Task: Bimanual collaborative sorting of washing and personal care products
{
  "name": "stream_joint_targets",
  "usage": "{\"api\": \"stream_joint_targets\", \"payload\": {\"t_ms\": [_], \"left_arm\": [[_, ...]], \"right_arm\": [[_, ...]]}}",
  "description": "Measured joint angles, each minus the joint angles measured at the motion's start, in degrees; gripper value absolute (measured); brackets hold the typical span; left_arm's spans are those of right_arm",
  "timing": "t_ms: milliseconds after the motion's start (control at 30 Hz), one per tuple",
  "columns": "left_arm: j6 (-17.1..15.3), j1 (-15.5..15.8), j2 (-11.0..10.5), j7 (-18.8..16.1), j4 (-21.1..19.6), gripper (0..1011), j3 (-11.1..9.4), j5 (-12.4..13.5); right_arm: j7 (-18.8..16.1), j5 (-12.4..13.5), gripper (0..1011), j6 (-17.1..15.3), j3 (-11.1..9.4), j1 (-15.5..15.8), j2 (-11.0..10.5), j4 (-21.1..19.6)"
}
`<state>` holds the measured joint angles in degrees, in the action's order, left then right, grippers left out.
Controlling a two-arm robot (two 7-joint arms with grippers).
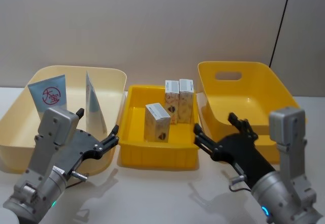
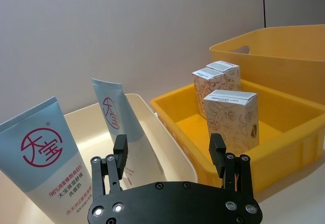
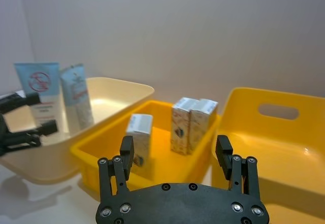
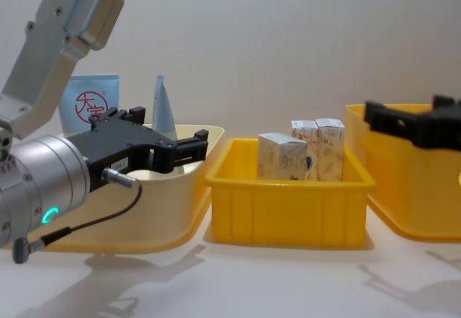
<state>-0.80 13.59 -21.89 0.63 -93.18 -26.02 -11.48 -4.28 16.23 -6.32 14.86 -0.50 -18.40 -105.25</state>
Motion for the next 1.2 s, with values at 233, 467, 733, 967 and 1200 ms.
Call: {"api": "stream_joint_targets", "payload": {"t_ms": [233, 467, 733, 967, 1200], "left_arm": [[0.0, 0.0, 0.0, 0.0, 0.0, 1000, 0.0, 0.0], [0.0, 0.0, 0.0, 0.0, 0.0, 1000, 0.0, 0.0], [0.0, 0.0, 0.0, 0.0, 0.0, 1000, 0.0, 0.0], [0.0, 0.0, 0.0, 0.0, 0.0, 1000, 0.0, 0.0], [0.0, 0.0, 0.0, 0.0, 0.0, 1000, 0.0, 0.0]], "right_arm": [[-0.5, 0.64, 1001, -6.26, 1.59, -1.26, 0.92, -4.77], [-0.32, 1.11, 1001, -13.66, 3.13, -3.32, 2.06, -7.49], [1.51, 1.27, 1001, -23.37, 4.19, -6.8, 4.33, -7.42], [3.75, 1.4, 1001, -31.0, 4.17, -10.27, 7.0, -4.85], [5.96, 1.43, 1001, -36.79, 3.41, -14.62, 10.01, 0.01]]}}
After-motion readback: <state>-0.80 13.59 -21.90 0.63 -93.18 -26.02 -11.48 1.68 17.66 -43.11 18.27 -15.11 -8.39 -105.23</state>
